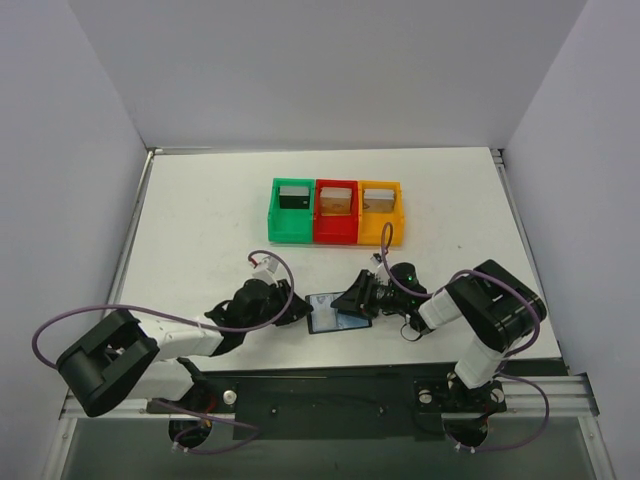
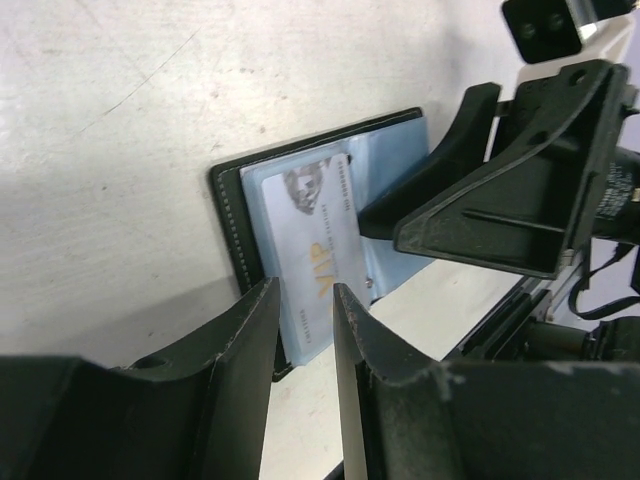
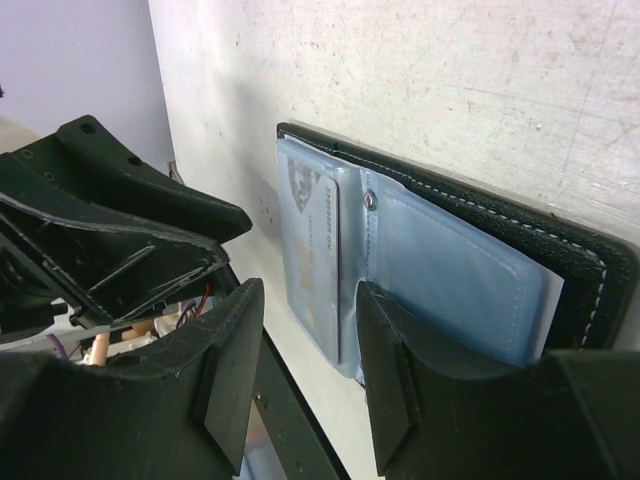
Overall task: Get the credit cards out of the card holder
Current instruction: Remove the credit card from the card holder.
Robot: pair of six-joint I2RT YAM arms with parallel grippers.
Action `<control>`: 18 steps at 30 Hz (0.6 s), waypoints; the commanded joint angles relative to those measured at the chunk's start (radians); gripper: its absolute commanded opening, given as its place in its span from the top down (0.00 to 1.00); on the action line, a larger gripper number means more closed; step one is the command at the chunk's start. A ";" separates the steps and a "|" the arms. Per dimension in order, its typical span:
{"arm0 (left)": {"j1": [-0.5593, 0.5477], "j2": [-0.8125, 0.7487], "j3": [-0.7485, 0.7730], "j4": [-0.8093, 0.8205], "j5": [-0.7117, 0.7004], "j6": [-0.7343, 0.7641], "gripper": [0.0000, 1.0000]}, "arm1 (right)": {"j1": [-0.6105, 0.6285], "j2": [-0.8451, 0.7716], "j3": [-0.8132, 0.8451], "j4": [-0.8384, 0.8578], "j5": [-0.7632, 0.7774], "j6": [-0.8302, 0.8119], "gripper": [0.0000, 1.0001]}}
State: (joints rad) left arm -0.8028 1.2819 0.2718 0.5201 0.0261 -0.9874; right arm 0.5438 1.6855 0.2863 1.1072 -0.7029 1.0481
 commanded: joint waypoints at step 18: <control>0.005 0.054 0.024 0.026 -0.018 0.003 0.62 | 0.002 -0.006 0.014 -0.018 -0.007 -0.045 0.59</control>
State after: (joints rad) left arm -0.8028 1.3693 0.2813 0.5041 0.0227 -0.9836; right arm 0.5438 1.6905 0.2920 1.1072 -0.7147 1.0458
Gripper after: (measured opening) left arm 0.380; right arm 0.409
